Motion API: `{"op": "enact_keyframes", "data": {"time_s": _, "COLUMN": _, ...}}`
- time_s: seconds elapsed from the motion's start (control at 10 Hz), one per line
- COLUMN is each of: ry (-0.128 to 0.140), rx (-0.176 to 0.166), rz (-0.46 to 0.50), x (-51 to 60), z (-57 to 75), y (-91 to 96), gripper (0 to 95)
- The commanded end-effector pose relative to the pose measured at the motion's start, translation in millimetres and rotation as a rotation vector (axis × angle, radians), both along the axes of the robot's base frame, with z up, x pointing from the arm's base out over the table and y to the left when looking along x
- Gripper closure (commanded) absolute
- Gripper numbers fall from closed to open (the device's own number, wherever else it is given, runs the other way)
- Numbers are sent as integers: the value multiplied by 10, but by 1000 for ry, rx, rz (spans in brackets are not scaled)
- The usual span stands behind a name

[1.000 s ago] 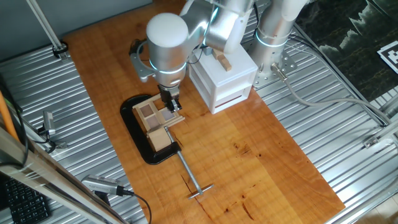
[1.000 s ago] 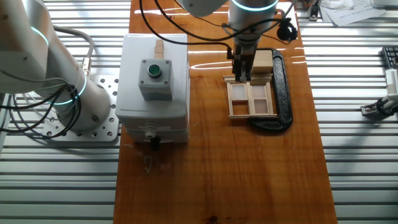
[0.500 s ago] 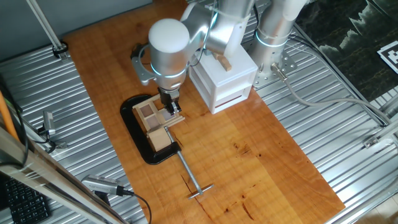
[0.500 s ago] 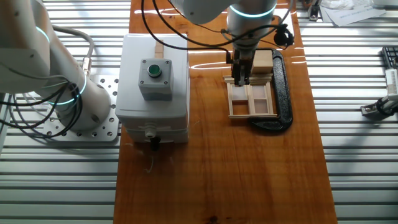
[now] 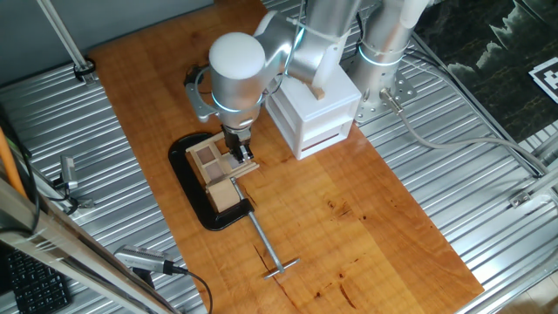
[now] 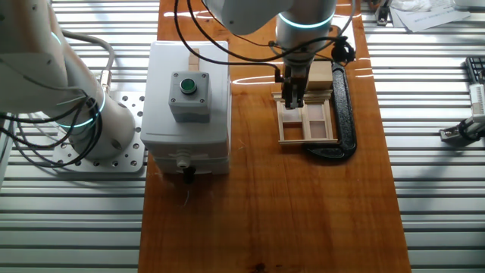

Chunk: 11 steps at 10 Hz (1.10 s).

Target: Close a sliding window

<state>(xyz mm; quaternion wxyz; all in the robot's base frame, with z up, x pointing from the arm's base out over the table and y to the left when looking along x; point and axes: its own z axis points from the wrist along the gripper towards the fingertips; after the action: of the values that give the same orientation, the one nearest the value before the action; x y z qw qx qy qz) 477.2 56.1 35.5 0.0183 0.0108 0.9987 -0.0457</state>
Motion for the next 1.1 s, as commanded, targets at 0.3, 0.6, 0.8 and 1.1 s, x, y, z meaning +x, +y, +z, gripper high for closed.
{"op": "enact_keyframes", "data": {"time_s": 0.3, "ry": -5, "rx": 1, "rz": 3, "x": 18, "z": -63, "y": -23, "gripper": 950}}
{"op": "enact_keyframes", "data": {"time_s": 0.6, "ry": -3, "rx": 5, "rz": 9, "x": 24, "z": -45, "y": -101, "gripper": 950}}
{"op": "enact_keyframes", "data": {"time_s": 0.8, "ry": -4, "rx": 4, "rz": 10, "x": 28, "z": -49, "y": -115, "gripper": 950}}
{"op": "enact_keyframes", "data": {"time_s": 1.1, "ry": -5, "rx": 7, "rz": 15, "x": 37, "z": -80, "y": -117, "gripper": 950}}
